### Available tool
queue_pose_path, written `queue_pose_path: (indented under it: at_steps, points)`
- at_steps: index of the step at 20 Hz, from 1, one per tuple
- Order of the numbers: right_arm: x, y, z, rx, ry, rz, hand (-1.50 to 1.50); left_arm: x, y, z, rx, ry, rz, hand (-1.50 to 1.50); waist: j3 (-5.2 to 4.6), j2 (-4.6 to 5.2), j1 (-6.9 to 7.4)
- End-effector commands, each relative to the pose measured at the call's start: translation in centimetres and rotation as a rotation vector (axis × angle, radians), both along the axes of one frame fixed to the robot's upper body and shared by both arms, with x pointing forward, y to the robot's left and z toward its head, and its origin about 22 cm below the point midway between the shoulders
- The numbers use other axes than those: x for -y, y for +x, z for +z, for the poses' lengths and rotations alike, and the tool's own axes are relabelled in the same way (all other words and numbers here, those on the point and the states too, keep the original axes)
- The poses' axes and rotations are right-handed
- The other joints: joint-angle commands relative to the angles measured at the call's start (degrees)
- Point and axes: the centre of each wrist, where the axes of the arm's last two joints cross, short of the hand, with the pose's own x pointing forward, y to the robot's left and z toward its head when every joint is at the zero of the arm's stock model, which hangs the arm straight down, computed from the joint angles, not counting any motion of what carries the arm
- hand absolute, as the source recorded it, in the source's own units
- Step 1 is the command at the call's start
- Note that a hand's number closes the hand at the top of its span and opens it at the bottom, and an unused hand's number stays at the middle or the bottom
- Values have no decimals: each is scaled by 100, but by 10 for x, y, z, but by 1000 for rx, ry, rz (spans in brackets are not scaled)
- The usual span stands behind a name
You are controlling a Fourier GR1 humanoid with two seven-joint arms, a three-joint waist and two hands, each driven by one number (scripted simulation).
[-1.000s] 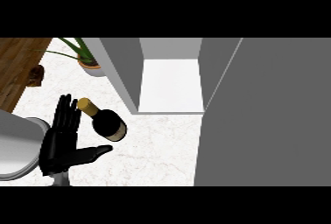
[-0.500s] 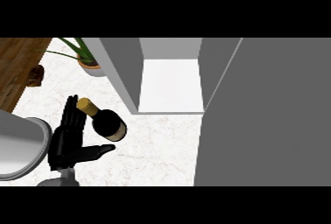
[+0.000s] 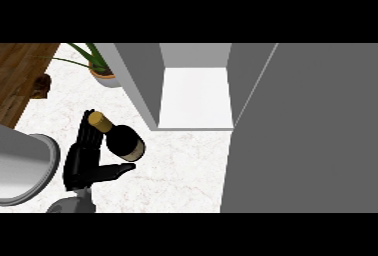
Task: Pick up the wine, place it into the cabinet and close the cabinet
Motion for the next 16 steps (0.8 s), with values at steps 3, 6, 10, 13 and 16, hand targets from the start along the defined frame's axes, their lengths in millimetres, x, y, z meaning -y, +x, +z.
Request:
queue_pose_path:
  at_steps: [3,6,10,13,16]
  points:
    - [1,-21,12,49,9,29,-150,-11,10,-25,-16,-3,12,-150,-3,6,-7]
    - [8,-28,19,29,0,37,-150,-14,7,-25,-30,-12,2,-150,-1,2,0]
    - [11,-30,9,62,22,23,-150,5,16,-24,-47,-20,-13,-150,1,1,-12]
    - [-1,-30,13,46,15,29,-150,-23,9,-45,-33,-33,-29,-150,-5,6,-24]
    - [10,-37,12,51,23,16,-150,19,26,-45,-40,-38,-8,-150,-1,4,-47]
